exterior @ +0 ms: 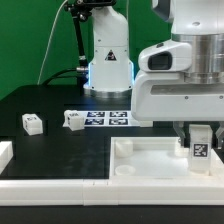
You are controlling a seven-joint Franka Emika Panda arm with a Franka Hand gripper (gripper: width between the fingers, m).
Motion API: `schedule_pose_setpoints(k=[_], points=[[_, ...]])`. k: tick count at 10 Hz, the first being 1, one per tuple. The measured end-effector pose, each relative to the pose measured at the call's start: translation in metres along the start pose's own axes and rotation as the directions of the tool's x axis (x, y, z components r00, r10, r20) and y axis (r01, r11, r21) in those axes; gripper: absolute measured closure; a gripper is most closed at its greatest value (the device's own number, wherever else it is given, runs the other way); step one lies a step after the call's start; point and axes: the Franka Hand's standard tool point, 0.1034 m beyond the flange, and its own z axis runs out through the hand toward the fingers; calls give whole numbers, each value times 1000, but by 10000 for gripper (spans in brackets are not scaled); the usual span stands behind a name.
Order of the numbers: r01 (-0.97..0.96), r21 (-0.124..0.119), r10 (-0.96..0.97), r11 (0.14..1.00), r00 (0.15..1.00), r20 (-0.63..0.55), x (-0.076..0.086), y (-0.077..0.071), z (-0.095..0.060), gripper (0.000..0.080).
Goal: Assemble one leg
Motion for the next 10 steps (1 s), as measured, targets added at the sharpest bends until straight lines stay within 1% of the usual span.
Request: schedule_pose_setpoints(k=[2, 3, 5, 6, 9, 10], points=[[-207, 2, 207, 978, 978, 0, 0, 0, 0, 509], [-318, 6, 318, 948, 948, 0, 1, 1, 1, 509], [-554, 7, 554, 832, 832, 4, 1, 2, 1, 509], [-655, 6, 655, 756, 756, 3, 1, 1, 1, 509], [-797, 5, 797, 603, 603, 9, 1, 2, 1, 509], [-818, 4, 818, 575, 575, 10, 1, 2, 1, 509]])
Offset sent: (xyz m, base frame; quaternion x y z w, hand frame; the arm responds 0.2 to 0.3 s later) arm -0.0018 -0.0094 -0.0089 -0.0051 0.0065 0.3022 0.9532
